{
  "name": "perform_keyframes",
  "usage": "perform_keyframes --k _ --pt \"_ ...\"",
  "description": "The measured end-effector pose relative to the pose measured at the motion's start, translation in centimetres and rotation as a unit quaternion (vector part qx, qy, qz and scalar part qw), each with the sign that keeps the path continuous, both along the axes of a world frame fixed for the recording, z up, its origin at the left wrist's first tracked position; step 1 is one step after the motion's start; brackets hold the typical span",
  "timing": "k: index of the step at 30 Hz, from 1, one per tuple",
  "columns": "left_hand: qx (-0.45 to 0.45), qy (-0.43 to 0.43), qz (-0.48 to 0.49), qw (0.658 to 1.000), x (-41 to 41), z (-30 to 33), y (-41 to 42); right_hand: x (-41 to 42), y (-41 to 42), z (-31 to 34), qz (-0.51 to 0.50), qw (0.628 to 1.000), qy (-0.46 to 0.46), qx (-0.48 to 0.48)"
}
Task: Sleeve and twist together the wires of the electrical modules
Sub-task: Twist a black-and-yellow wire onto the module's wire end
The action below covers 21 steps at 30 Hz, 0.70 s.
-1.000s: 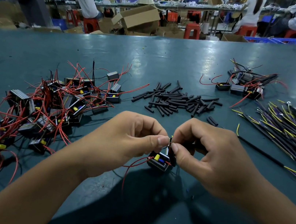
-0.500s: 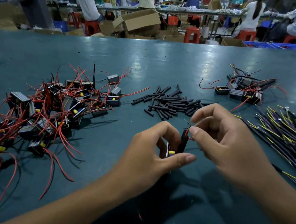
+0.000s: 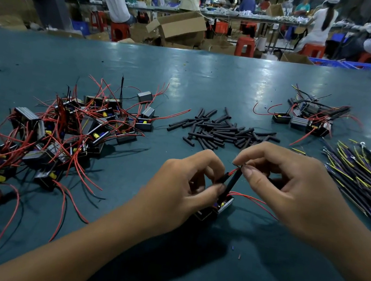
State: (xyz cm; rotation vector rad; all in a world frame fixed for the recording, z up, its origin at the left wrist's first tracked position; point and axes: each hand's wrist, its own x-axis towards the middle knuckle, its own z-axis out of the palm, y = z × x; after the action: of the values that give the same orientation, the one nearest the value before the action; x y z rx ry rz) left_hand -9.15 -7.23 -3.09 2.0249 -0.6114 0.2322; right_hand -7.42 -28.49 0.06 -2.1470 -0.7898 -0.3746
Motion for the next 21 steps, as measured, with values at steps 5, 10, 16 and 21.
perform_keyframes --k 5,10,16,21 --pt "-0.047 0.051 -0.052 0.996 0.44 -0.11 0.50 -0.03 -0.10 0.02 0.005 1.000 -0.009 -0.005" --pt "-0.071 0.084 -0.093 0.990 0.62 -0.24 0.78 -0.05 -0.01 0.23 0.016 0.997 -0.069 -0.027" --pt "-0.067 0.105 -0.096 0.988 0.68 -0.33 0.97 0.19 -0.47 0.20 0.027 0.983 -0.157 -0.086" --pt "-0.065 0.116 -0.103 0.986 0.82 -0.54 1.06 0.20 -0.83 0.24 0.030 0.973 -0.187 -0.133"
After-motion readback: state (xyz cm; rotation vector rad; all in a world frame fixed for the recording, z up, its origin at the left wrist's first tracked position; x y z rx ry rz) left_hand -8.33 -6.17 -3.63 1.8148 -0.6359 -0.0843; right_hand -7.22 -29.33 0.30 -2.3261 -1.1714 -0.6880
